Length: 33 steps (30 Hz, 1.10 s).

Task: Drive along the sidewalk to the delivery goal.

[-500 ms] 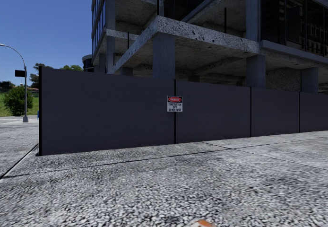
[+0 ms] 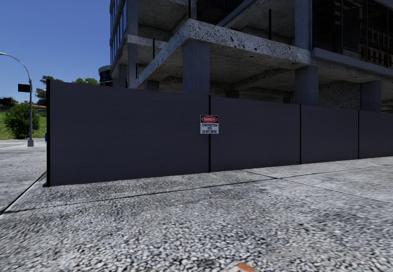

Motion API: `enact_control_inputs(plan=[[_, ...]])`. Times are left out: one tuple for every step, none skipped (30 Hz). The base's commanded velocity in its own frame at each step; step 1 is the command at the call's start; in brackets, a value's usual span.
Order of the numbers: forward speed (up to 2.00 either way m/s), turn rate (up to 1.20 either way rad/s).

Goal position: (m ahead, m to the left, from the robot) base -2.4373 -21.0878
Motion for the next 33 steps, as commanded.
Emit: enact_control_inputs(plan=[[0.0, 0.0], [0.0, 0.0], [0.0, 0.0], [0.0, 0.0], [0.0, 0.0], [0.0, 0.0], [0.0, 0.0], [0.0, 0.0], [0.0, 0.0], [0.0, 0.0], [0.0, 0.0], [0.0, 0.0], [0.0, 0.0], [0.0, 0.0], [0.0, 0.0], [0.0, 0.08], [0.0, 0.29], [0.0, 0.29], [0.0, 0.44], [0.0, 0.48], [0.0, 0.48], [0.0, 0.51], [0.0, 0.54], [0.0, 0.55], [0.0, 0.55], [0.0, 0.55], [0.0, 0.55], [0.0, 0.55], [0.0, 0.55], [0.0, 0.55], [0.0, 0.55], [0.0, 0.55], [0.0, 0.55]])
